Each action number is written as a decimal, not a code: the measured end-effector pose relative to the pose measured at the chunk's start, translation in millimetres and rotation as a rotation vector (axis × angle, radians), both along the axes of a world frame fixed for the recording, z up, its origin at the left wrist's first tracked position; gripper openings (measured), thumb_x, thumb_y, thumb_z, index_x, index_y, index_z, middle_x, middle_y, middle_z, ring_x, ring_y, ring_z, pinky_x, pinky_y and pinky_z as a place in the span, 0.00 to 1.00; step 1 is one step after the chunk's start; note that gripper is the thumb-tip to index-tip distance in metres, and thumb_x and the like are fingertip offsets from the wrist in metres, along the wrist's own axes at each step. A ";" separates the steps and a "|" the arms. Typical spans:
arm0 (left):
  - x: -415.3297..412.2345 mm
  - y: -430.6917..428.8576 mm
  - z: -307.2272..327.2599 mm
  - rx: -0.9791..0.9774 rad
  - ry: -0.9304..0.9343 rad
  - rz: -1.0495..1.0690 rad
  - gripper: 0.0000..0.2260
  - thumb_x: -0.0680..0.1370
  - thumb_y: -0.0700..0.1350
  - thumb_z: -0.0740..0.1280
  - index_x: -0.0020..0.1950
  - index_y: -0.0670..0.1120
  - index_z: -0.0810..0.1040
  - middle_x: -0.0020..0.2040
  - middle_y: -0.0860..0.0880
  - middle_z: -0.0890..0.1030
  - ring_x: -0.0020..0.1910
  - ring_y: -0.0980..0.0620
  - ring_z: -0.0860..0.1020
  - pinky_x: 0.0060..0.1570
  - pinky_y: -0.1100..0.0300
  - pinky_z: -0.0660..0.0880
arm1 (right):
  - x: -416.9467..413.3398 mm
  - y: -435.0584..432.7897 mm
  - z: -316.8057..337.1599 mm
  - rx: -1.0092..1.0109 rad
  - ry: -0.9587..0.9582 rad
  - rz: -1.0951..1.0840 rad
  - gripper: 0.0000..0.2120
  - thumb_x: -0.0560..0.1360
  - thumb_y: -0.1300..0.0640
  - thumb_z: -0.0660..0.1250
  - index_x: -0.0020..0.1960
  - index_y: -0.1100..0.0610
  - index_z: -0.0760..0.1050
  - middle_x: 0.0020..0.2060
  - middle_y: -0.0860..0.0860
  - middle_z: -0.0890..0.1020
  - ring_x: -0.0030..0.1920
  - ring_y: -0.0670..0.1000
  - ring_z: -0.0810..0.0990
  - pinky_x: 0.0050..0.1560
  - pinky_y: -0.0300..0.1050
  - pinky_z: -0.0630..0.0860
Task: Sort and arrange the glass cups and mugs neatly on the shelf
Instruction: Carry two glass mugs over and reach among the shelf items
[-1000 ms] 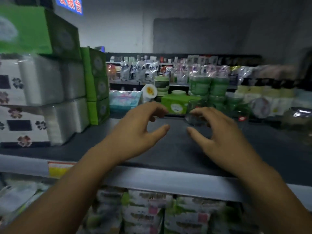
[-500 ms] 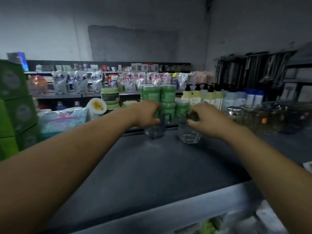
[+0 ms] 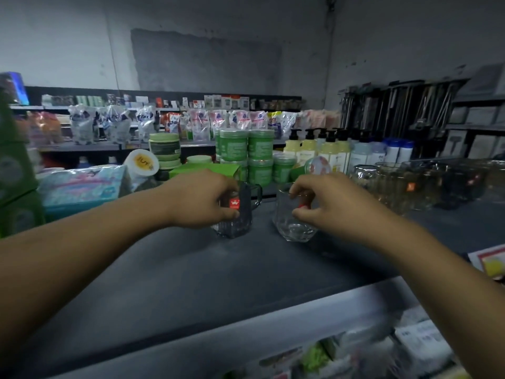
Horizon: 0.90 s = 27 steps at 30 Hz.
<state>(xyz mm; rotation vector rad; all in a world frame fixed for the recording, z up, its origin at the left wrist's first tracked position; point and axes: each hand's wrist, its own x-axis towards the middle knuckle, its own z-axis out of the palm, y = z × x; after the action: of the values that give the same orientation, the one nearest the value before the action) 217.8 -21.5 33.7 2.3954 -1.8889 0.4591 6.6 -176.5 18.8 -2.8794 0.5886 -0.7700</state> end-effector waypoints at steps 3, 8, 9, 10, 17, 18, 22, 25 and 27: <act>-13.3 27.2 -11.8 -0.128 0.160 -0.043 0.23 0.69 0.72 0.62 0.55 0.59 0.76 0.51 0.57 0.79 0.49 0.54 0.79 0.51 0.49 0.79 | -22.5 4.9 -9.2 0.075 -0.156 0.092 0.16 0.72 0.51 0.76 0.59 0.44 0.78 0.51 0.40 0.79 0.51 0.35 0.76 0.54 0.35 0.73; -27.5 39.1 -23.4 -0.326 0.480 0.109 0.47 0.62 0.72 0.73 0.75 0.58 0.59 0.71 0.53 0.64 0.69 0.55 0.69 0.68 0.56 0.69 | -36.3 -13.1 -21.3 0.386 -0.279 0.081 0.43 0.63 0.41 0.81 0.73 0.41 0.64 0.68 0.41 0.67 0.55 0.38 0.75 0.52 0.35 0.71; -27.5 36.2 -24.7 -0.303 0.605 0.160 0.53 0.60 0.70 0.76 0.78 0.56 0.54 0.75 0.52 0.62 0.72 0.54 0.67 0.69 0.56 0.67 | -33.7 -16.7 -21.6 0.488 -0.234 0.090 0.49 0.62 0.40 0.81 0.76 0.42 0.60 0.70 0.40 0.66 0.59 0.40 0.75 0.56 0.38 0.72; -29.1 32.8 -26.3 -0.278 0.732 0.201 0.57 0.59 0.69 0.78 0.80 0.55 0.52 0.77 0.52 0.63 0.73 0.53 0.68 0.70 0.56 0.68 | -29.5 -20.3 -23.1 0.585 -0.191 0.111 0.54 0.61 0.41 0.82 0.79 0.43 0.56 0.70 0.40 0.67 0.62 0.42 0.75 0.59 0.42 0.73; -42.8 16.9 -39.6 -0.446 1.145 0.191 0.28 0.62 0.47 0.84 0.59 0.51 0.77 0.46 0.55 0.87 0.45 0.57 0.86 0.37 0.64 0.78 | -7.2 -25.6 -40.7 0.844 -0.148 0.196 0.37 0.64 0.49 0.83 0.68 0.54 0.71 0.59 0.46 0.82 0.58 0.44 0.82 0.59 0.41 0.78; -45.0 19.0 -38.9 -0.457 1.158 0.196 0.29 0.61 0.48 0.85 0.59 0.52 0.78 0.47 0.54 0.88 0.47 0.54 0.86 0.40 0.61 0.80 | -6.4 -25.4 -42.1 0.835 -0.163 0.187 0.36 0.63 0.47 0.84 0.65 0.54 0.72 0.58 0.47 0.83 0.58 0.46 0.82 0.61 0.45 0.78; -63.3 33.0 -35.6 -0.484 1.147 0.214 0.34 0.56 0.50 0.87 0.59 0.51 0.80 0.51 0.51 0.87 0.49 0.49 0.86 0.48 0.47 0.84 | -18.5 -15.6 -41.0 0.746 -0.243 0.132 0.38 0.55 0.37 0.83 0.59 0.52 0.76 0.54 0.50 0.84 0.55 0.49 0.83 0.60 0.55 0.79; -89.9 48.9 -33.7 -0.559 1.129 0.144 0.35 0.54 0.52 0.86 0.59 0.53 0.81 0.50 0.52 0.87 0.49 0.50 0.86 0.49 0.47 0.85 | -50.6 3.9 -33.8 0.741 -0.306 0.103 0.31 0.62 0.41 0.83 0.59 0.50 0.76 0.53 0.46 0.83 0.53 0.44 0.82 0.54 0.45 0.79; -110.9 59.0 -31.2 -0.625 1.107 0.064 0.33 0.56 0.52 0.83 0.60 0.54 0.80 0.50 0.55 0.87 0.49 0.55 0.86 0.46 0.56 0.84 | -78.1 19.6 -30.4 0.766 -0.378 0.090 0.31 0.62 0.41 0.82 0.61 0.49 0.76 0.53 0.43 0.83 0.52 0.42 0.82 0.49 0.41 0.77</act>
<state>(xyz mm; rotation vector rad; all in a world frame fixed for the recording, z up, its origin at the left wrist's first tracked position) 106.8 37.6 2.5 1.6749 -0.9685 -0.2406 -71.5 -156.9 -11.6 -1.9912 0.5429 -0.8168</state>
